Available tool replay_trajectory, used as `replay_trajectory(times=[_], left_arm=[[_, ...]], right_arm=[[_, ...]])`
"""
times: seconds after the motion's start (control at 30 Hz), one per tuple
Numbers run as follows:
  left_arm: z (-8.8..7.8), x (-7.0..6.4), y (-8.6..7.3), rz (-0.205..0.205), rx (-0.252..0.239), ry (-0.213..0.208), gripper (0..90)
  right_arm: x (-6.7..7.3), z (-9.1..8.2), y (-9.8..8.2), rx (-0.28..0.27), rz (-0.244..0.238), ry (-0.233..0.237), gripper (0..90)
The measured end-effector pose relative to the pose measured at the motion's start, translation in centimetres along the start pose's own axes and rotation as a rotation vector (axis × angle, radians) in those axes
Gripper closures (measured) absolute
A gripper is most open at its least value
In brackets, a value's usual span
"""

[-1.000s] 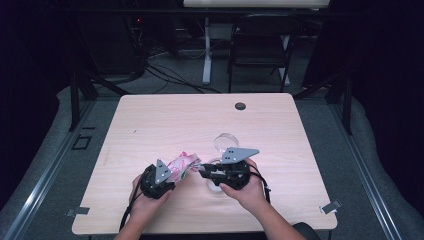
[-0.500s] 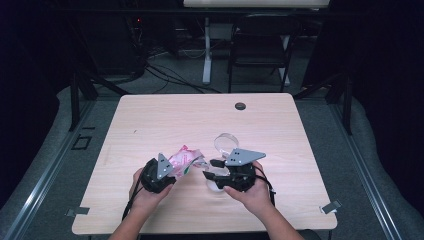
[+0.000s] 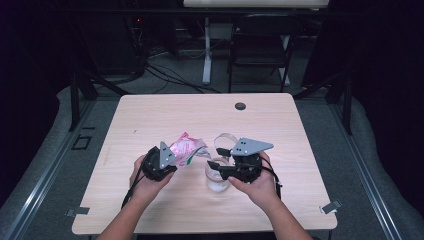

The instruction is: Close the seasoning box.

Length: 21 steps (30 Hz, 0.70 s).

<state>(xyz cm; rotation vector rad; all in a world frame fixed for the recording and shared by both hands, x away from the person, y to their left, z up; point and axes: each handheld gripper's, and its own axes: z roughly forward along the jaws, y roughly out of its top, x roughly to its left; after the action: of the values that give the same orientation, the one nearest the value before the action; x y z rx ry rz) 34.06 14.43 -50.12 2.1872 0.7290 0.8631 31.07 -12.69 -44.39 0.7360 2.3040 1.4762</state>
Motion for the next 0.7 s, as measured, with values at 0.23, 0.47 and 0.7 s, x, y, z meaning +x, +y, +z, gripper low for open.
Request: replay_trajectory(times=[0.23, 0.47, 0.7], left_arm=[[0.3, 0.0, 1.2, 0.047, -0.004, 0.022, 59.0], [1.0, -0.8, 1.4, 0.078, 0.016, 0.020, 59.0], [1.1, -1.5, 1.4, 0.090, 0.030, 0.000, 59.1]], right_arm=[[-0.5, 0.1, 1.1, -0.024, -0.041, -0.013, 48.9], [-0.7, -0.4, 1.9, -0.046, -0.099, -0.011, 45.0], [-0.2, -0.4, 1.6, -0.045, -0.133, 0.012, 47.2]])
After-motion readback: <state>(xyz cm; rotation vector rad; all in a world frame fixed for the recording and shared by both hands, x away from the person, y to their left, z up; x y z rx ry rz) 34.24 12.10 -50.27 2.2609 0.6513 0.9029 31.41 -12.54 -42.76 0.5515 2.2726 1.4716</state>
